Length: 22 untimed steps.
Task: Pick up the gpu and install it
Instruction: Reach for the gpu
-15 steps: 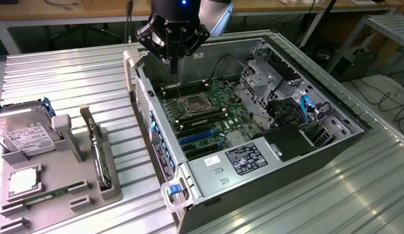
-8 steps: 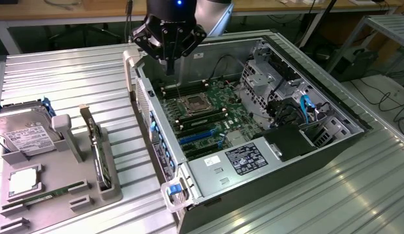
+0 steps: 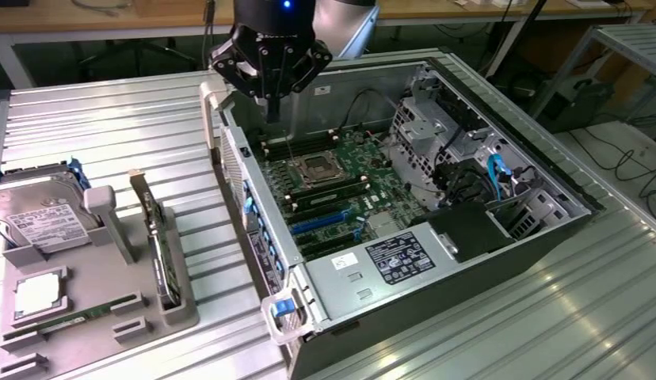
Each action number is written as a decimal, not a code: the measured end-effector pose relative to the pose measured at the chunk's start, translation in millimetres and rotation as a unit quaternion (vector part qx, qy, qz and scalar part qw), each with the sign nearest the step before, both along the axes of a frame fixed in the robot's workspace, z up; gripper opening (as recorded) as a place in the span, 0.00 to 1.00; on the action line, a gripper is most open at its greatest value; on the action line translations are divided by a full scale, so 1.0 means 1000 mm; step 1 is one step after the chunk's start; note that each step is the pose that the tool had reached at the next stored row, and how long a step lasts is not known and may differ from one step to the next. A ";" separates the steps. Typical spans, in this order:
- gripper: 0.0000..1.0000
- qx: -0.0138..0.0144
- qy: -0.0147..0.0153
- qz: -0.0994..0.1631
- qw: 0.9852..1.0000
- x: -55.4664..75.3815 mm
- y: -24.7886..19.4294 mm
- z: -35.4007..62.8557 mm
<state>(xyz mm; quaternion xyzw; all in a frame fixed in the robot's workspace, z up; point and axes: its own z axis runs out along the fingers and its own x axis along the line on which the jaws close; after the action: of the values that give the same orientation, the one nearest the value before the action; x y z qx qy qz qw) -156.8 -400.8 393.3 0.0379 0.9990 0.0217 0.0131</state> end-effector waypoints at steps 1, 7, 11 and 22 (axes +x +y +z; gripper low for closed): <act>0.11 0.000 0.000 0.000 1.000 0.000 0.0000 0.0000; 0.11 0.000 0.000 0.000 1.000 -0.003 -0.0004 0.0000; 0.11 0.000 0.000 0.000 1.000 -0.006 -0.0006 0.0000; 0.11 0.000 0.000 0.000 1.000 -0.012 -0.0013 0.0000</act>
<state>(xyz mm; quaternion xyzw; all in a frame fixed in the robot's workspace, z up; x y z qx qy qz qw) -169.0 -402.2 393.3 0.0379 0.9990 0.0217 0.0131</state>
